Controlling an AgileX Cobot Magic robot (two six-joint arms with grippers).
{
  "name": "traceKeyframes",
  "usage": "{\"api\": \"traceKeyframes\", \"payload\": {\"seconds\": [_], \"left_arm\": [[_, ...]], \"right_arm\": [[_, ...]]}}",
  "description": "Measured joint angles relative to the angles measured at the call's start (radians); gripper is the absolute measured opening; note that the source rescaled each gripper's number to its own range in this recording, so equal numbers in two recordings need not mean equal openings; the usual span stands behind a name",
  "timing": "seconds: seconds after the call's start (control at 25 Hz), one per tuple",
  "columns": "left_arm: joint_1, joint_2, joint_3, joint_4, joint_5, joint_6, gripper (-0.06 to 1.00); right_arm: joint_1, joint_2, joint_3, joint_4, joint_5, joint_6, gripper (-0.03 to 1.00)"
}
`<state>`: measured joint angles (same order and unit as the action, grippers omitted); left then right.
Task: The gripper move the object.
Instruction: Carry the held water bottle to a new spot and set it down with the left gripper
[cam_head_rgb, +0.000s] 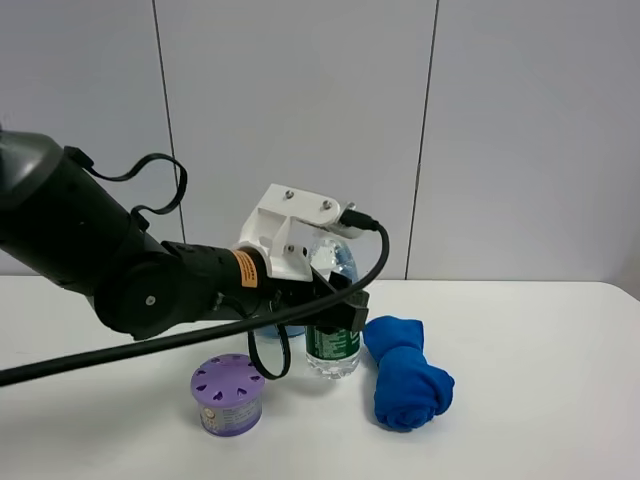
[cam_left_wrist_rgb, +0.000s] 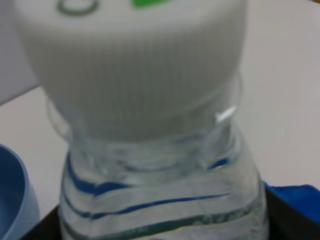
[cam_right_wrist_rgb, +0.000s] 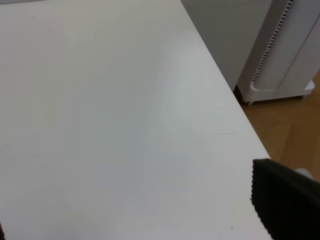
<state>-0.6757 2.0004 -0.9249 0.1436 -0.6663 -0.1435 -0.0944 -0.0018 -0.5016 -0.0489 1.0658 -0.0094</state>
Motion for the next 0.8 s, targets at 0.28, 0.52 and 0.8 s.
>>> {"api": "traceKeyframes", "payload": {"seconds": [0.28, 0.52, 0.8], "left_arm": [[0.065, 0.047, -0.001, -0.018, -0.067, -0.009, 0.08], [0.086, 0.069, -0.002, -0.022, -0.108, -0.012, 0.08], [0.086, 0.097, -0.002, -0.022, -0.115, -0.012, 0.08]], "right_arm": [[0.000, 0.000, 0.000, 0.000, 0.000, 0.000, 1.00], [0.000, 0.000, 0.000, 0.000, 0.000, 0.000, 1.00], [0.000, 0.000, 0.000, 0.000, 0.000, 0.000, 1.00]]}}
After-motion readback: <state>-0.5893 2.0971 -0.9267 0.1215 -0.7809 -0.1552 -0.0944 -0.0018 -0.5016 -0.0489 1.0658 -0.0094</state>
